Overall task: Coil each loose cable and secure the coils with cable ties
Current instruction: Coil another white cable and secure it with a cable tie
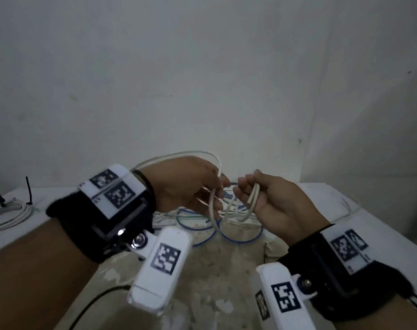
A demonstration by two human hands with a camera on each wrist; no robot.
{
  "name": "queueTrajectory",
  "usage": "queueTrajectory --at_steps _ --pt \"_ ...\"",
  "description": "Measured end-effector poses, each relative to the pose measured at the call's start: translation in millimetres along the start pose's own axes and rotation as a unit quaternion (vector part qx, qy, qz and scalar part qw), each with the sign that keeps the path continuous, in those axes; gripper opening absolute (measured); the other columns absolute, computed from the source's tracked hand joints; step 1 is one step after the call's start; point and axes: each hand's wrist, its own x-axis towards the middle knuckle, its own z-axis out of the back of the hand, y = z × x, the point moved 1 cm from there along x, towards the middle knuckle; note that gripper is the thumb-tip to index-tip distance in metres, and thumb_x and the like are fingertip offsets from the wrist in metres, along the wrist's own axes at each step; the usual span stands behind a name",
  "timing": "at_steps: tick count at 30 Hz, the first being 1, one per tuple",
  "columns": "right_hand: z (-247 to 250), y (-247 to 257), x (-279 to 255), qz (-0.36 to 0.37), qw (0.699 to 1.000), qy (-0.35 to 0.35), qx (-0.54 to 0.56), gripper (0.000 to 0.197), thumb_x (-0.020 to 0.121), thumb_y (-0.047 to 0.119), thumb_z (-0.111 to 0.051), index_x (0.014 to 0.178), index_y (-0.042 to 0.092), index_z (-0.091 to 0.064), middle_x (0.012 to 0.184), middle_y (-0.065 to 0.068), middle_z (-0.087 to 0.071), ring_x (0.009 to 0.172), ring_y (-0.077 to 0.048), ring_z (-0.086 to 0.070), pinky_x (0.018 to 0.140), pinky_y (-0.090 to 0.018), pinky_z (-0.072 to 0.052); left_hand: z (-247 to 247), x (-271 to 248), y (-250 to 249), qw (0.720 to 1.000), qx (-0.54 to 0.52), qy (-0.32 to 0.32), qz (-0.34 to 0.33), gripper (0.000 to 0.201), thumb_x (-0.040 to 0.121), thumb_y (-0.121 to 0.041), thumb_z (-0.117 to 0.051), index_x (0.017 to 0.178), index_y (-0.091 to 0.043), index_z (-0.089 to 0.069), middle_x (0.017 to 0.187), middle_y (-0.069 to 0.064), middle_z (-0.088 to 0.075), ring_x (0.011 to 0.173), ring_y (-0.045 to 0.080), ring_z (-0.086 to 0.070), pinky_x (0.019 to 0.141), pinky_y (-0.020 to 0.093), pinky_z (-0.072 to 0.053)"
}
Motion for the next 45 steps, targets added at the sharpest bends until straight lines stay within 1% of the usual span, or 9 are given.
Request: queueTrajectory --at_steps 4,9,13,23,33,37,39,41,45 --pt "4.6 -15.3 0.3 0.015 0.996 0.013 -0.092 0.033 0.100 0.015 -0.043 0.072 0.000 -0.052 0.049 -0.005 -0.056 0.044 -0.014 -0.057 0.051 -0.029 -0.052 -21.0 8.2 26.6 0.999 0.029 -0.022 -0.029 0.023 0.094 -0.010 -0.057 0.072 -0.004 -0.058 0.062 0.006 -0.061 0.058 0.017 -0.061 0.064 0.030 -0.058" --pt "7.4 -27.5 -7.8 0.057 0.973 0.024 -0.221 0.030 0.097 0.013 -0.046 0.079 -0.001 -0.066 0.065 -0.015 -0.067 0.056 -0.022 -0.064 0.053 -0.029 -0.053 -19.8 11.5 36.1 0.998 -0.007 -0.022 -0.065 0.018 0.093 -0.016 -0.059 0.092 0.002 -0.063 0.073 0.012 -0.070 0.060 0.016 -0.067 0.058 0.025 -0.055" --pt "5.8 -40.3 -14.7 0.076 0.932 0.071 -0.348 0.035 0.098 0.020 -0.049 0.070 0.012 -0.068 0.061 -0.004 -0.064 0.052 -0.018 -0.058 0.049 -0.026 -0.047 -9.7 14.7 34.9 0.994 0.007 -0.061 -0.087 0.023 0.094 -0.016 -0.058 0.076 -0.001 -0.058 0.066 0.014 -0.067 0.053 0.017 -0.064 0.050 0.022 -0.050" --pt "7.4 -57.4 -19.5 -0.002 0.969 0.150 -0.194 0.031 0.100 0.015 -0.038 0.109 -0.008 -0.056 0.057 -0.002 -0.044 0.040 -0.012 -0.034 0.043 -0.026 -0.036 7.9 27.4 40.4 0.979 0.025 -0.153 -0.130 0.031 0.092 -0.019 -0.060 0.065 -0.004 -0.057 0.060 0.014 -0.068 0.052 0.023 -0.066 0.050 0.026 -0.052" --pt "8.3 -2.3 -38.6 -0.006 0.960 0.157 -0.232 0.032 0.097 0.022 -0.038 0.096 -0.001 -0.061 0.053 0.002 -0.038 0.036 -0.007 -0.026 0.038 -0.020 -0.023 43.0 48.6 49.1 0.948 -0.156 -0.274 -0.043 0.030 0.096 -0.029 -0.056 0.077 -0.005 -0.058 0.062 0.006 -0.062 0.045 0.014 -0.057 0.044 0.024 -0.051" --pt "10.1 34.6 -39.5 -0.014 0.952 0.132 -0.274 0.035 0.098 0.026 -0.039 0.099 -0.002 -0.060 0.054 0.003 -0.033 0.036 -0.006 -0.023 0.034 -0.019 -0.022 44.1 54.3 58.4 0.964 0.124 -0.235 0.019 0.052 0.098 -0.040 -0.046 0.064 -0.003 -0.058 0.052 0.007 -0.057 0.039 0.016 -0.048 0.043 0.021 -0.039" --pt "10.3 47.3 -38.8 -0.018 0.937 0.128 -0.326 0.034 0.097 0.026 -0.043 0.098 -0.002 -0.061 0.054 0.004 -0.029 0.038 -0.005 -0.023 0.035 -0.018 -0.022 36.9 53.1 55.2 0.891 0.344 -0.281 -0.094 0.050 0.097 -0.041 -0.045 0.059 -0.009 -0.054 0.051 0.002 -0.051 0.047 0.015 -0.045 0.053 0.027 -0.032" --pt "7.9 54.2 -38.9 -0.020 0.916 0.145 -0.372 0.028 0.095 0.021 -0.046 0.096 -0.002 -0.062 0.055 0.004 -0.026 0.040 -0.006 -0.021 0.036 -0.018 -0.022 21.0 43.8 46.7 0.834 0.344 -0.325 -0.286 0.037 0.093 -0.043 -0.047 0.071 -0.015 -0.057 0.063 -0.004 -0.054 0.061 0.011 -0.048 0.060 0.023 -0.033" --pt "-3.1 58.5 -39.6 -0.038 0.904 0.201 -0.375 0.022 0.094 0.019 -0.045 0.089 0.001 -0.057 0.054 0.004 -0.026 0.040 -0.007 -0.023 0.038 -0.019 -0.025 -14.6 32.6 31.9 0.871 0.256 -0.144 -0.394 0.046 0.090 -0.054 -0.037 0.102 -0.020 -0.066 0.092 -0.011 -0.064 0.086 0.002 -0.059 0.076 0.015 -0.044"
